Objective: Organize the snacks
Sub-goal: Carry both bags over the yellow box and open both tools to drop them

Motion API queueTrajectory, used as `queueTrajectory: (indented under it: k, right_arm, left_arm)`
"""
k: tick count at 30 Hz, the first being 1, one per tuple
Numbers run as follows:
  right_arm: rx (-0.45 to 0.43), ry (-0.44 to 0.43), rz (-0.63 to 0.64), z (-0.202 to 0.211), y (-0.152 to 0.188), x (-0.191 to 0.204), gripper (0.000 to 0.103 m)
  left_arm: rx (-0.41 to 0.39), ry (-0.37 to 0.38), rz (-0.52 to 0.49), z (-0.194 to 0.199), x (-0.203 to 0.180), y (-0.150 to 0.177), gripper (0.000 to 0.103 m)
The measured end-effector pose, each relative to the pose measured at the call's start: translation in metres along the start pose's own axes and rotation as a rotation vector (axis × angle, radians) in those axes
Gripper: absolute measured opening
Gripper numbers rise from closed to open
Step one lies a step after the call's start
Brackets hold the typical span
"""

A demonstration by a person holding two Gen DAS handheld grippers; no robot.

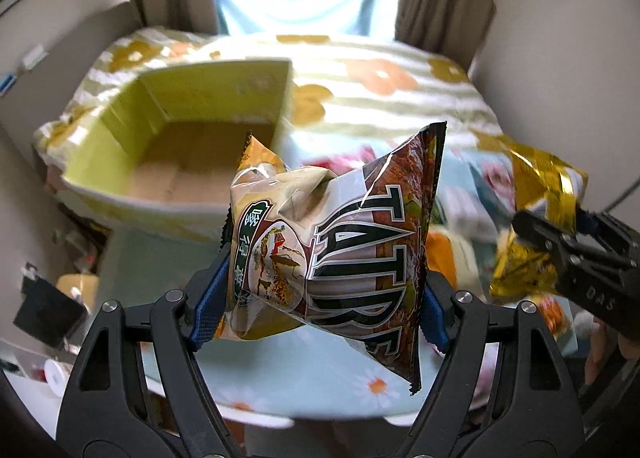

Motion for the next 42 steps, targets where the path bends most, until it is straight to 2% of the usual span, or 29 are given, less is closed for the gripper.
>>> queueTrajectory:
  k: [5, 11, 16, 21, 29, 31, 32, 34, 42]
  right_arm:
    - [-0.054, -0.026, 0.031, 0.004, -0.041, 0.052, 0.058]
    - [-0.079, -0.053, 0.046, -0.013, -0.093, 0.12, 0.058]
    - [-0.055, -0.063, 0.046, -0.049, -0.128, 0.171, 0.058]
    - [0.01, -0.049, 0.029, -0.088, -0.144, 0.207, 0.058]
    - [0.114, -0.014, -0.017, -0.128, -0.145, 0.225, 0.058]
    - [0.134, -0.01, -0.027, -0.136, -0.145, 0.227, 0.058]
    - [0.144, -0.009, -0.03, -0.139, -0.144, 0.226, 0.058]
    - [0.158, -0.011, -0.038, -0.144, -0.142, 0.226, 0.058]
    - [0.169, -0.02, -0.02, -0.146, -0.138, 0.233, 0.058]
  left_arm:
    - [-0.035, -0.008, 0.011, 0.014, 0.056, -0.039, 0.076]
    - [-0.04, -0.023, 0.016, 0.004, 0.136, -0.092, 0.076]
    - [0.006, -0.035, 0.021, -0.024, 0.201, -0.124, 0.077]
    - [0.092, -0.011, 0.008, -0.066, 0.242, -0.143, 0.078]
    - [0.201, -0.01, -0.057, -0.113, 0.252, -0.14, 0.081]
    - [0.207, -0.019, -0.074, -0.117, 0.25, -0.14, 0.086]
    - [0.208, -0.03, -0.08, -0.117, 0.251, -0.14, 0.093]
    - [0.203, -0.051, -0.081, -0.115, 0.253, -0.14, 0.101]
    - [0.197, -0.05, -0.064, -0.104, 0.265, -0.128, 0.102]
Point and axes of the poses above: each gripper's, at about its wrist camera, not at the fingertips, and z roughly against the way its jaws point, x to its left, y to its underside, the point moved 3 cm from there along -z, roughly the way its jaws point, and after that the axes turned 14 degrees about x, right-handed, at the moved point
